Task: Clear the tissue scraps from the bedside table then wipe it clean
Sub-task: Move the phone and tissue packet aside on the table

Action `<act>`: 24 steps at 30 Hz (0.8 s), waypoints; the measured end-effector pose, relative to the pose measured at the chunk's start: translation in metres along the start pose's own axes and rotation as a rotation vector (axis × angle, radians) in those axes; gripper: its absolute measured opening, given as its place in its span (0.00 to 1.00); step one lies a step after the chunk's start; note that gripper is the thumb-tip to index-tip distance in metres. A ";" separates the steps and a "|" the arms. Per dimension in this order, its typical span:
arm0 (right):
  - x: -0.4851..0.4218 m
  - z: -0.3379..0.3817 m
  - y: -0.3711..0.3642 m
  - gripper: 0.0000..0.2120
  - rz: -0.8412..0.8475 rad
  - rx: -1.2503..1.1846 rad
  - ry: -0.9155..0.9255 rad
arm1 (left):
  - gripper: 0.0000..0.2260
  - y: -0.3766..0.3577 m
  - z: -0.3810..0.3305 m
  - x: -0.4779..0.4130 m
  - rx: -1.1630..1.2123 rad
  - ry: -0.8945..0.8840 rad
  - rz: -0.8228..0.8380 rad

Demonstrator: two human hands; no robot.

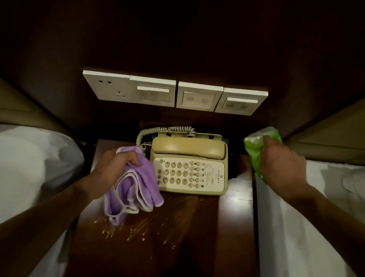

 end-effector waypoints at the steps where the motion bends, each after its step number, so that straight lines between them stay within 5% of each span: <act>1: 0.000 0.007 0.016 0.13 -0.055 0.025 0.085 | 0.06 0.002 -0.001 0.001 0.001 -0.002 -0.007; 11: -0.001 0.158 0.055 0.28 -0.022 0.030 0.686 | 0.06 0.042 0.012 0.001 0.089 0.035 -0.114; 15: -0.003 0.185 0.021 0.30 0.140 0.117 0.672 | 0.06 0.062 0.017 -0.001 0.092 0.043 -0.154; 24: -0.002 0.192 0.038 0.33 0.153 0.149 0.495 | 0.05 0.076 0.010 0.004 0.071 0.013 -0.207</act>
Point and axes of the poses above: each hand's wrist, its own x-axis away from the middle knuckle, its own y-axis out of the back of the hand, z = x × y, the point moved 5 cm from there along -x, towards the middle knuckle, and after that the axes turned 14 degrees about -z, right-handed, at the moved point
